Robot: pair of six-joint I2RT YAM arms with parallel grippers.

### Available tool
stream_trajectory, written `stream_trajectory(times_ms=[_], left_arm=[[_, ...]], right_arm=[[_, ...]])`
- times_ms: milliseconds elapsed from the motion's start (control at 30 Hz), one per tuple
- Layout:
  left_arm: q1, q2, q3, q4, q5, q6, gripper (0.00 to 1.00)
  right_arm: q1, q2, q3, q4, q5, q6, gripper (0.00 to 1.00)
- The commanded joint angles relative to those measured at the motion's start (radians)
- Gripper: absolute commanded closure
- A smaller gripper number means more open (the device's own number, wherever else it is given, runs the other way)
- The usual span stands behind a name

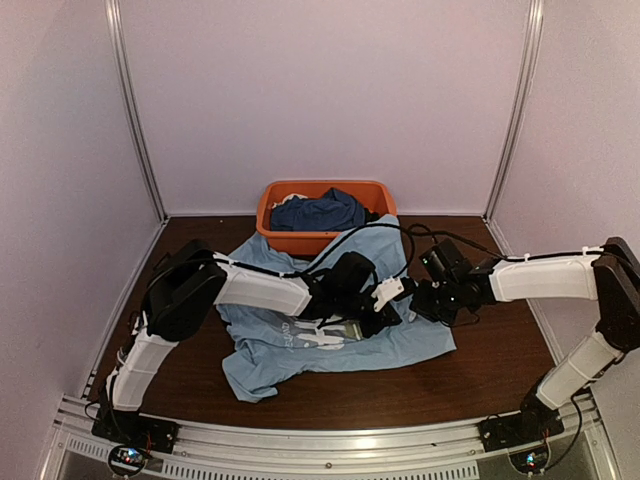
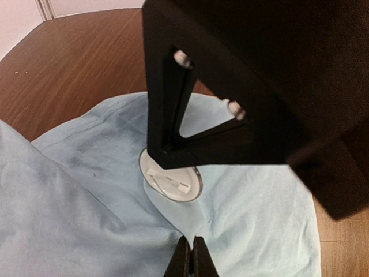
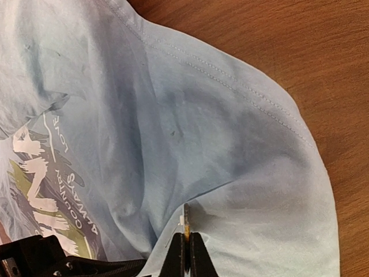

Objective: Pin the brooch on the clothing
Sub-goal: Pin the brooch onto the flattened clothing.

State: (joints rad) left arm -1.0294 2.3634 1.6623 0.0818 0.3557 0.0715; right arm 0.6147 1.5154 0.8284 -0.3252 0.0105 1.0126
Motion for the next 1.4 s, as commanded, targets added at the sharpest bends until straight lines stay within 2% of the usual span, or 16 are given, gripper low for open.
stream_trajectory(times_ms=[0,533,1367], left_arm=[[-0.006,-0.045,-0.01,0.051,0.018,0.0,1.0],[-0.006,-0.038,-0.01,0.06,-0.006,-0.005,1.0],[-0.006,-0.034,-0.021,0.061,-0.021,-0.011,1.0]], right_arm=[[-0.001,0.026,0.017,0.005,0.001,-0.024,1.0],[0.046,0.034,0.026,0.034,-0.026,-0.069,1.0],[0.084,-0.122,-0.019,-0.008,-0.025,-0.159,1.0]])
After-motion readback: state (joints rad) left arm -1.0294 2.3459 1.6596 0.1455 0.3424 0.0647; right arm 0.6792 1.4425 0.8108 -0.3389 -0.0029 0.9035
